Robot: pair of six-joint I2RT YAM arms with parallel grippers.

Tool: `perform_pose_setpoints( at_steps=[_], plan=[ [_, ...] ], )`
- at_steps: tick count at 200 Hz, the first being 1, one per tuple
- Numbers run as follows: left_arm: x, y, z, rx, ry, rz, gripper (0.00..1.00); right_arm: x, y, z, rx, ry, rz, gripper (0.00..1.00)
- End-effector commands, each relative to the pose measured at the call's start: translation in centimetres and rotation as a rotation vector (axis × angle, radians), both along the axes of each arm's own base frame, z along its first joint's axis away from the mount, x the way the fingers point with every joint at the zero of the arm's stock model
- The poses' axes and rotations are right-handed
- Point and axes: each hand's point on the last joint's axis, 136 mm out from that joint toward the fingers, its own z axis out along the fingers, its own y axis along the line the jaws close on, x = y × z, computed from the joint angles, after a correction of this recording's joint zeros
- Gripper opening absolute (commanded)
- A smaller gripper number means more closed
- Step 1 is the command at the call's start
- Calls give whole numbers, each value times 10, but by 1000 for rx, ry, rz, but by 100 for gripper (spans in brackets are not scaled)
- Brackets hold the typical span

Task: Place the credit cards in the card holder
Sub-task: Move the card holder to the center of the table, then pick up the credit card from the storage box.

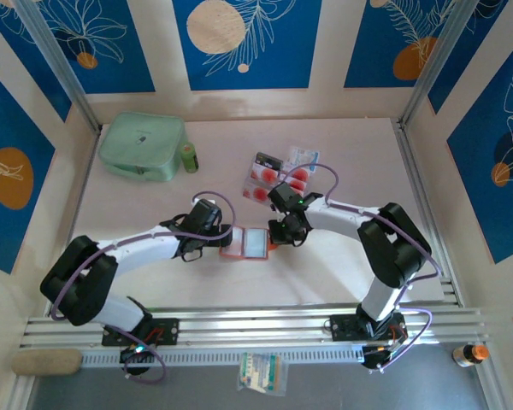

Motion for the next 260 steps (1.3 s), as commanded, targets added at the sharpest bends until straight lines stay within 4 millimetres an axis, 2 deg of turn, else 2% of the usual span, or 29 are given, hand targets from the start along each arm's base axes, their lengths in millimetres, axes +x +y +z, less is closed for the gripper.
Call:
perform_pose_setpoints(
  at_steps=[1, 30, 69, 96, 111, 122, 150, 170, 191, 220, 260],
  plan=[
    [1, -1, 5, -30, -9, 0, 90, -5, -5, 8, 6, -1, 13, 9],
    [2, -3, 8, -39, -13, -3, 90, 0, 1, 31, 46, -38, 24, 34],
    [5, -7, 20, -63, -34, -8, 90, 19, -1, 90, 91, -166, 21, 62],
    [8, -9, 31, -83, -56, -10, 90, 36, -18, 127, 59, -273, -23, 73],
    [9, -10, 37, -89, -67, -13, 90, 46, -31, 146, 25, -346, -54, 85],
    [10, -11, 41, -95, -73, -14, 90, 54, -41, 160, -13, -415, -71, 100],
    [11, -13, 48, -110, -86, -16, 90, 73, -65, 187, -109, -570, -156, 99],
    [12, -15, 51, -122, -92, -15, 90, 77, -69, 190, -157, -599, -78, 99],
    [12, -16, 53, -130, -96, -16, 90, 81, -77, 185, -153, -572, -105, 99],
    [13, -16, 54, -136, -101, -16, 90, 84, -72, 166, -63, -516, -90, 99],
    [13, -19, 55, -148, -102, -18, 90, 90, -61, 132, -64, -430, -34, 99]
  ],
)
